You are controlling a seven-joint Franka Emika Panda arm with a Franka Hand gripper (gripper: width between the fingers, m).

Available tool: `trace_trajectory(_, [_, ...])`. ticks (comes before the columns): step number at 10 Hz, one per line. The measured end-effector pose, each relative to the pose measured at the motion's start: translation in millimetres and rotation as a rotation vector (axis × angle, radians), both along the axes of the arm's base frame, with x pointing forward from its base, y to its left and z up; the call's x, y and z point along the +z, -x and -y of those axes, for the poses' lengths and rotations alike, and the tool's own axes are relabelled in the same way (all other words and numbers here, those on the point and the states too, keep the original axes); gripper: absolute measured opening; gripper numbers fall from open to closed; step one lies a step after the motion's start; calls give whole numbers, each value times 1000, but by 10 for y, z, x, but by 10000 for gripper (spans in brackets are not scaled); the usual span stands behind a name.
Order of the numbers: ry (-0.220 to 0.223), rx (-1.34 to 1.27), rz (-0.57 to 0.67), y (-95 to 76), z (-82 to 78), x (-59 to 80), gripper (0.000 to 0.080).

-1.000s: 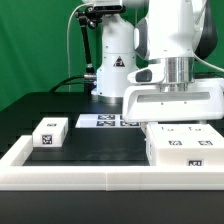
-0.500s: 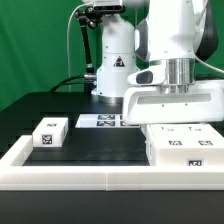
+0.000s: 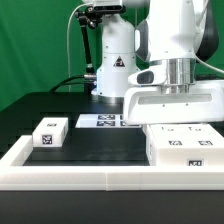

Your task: Assemble cabinet

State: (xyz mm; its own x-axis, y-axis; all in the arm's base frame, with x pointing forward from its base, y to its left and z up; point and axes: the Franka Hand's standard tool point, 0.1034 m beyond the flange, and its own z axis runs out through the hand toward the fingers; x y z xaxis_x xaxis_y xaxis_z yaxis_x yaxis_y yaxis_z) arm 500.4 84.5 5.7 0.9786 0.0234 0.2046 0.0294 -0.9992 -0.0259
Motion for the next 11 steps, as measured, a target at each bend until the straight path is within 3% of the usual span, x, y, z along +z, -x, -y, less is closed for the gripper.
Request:
trace_trajectory(1, [0, 1, 0, 1, -6, 0, 623])
trace_trajectory(2, [0, 2, 0, 1, -7, 0, 489])
trace_trajectory(3, [1, 3, 0, 1, -3, 0, 305])
trace_trajectory(4, [1, 4, -1, 5, -1, -3, 203])
trace_trajectory(6, [1, 5, -2, 9, 0, -5, 198])
trace_trajectory(7, [2, 6, -3, 13, -3, -7, 104])
trace_trajectory(8, [2, 7, -4, 19, -2, -10, 104])
trace_trajectory(9, [2, 7, -5, 20, -2, -11, 23])
trace_trajectory(11, [6, 25, -4, 22, 14, -6, 5])
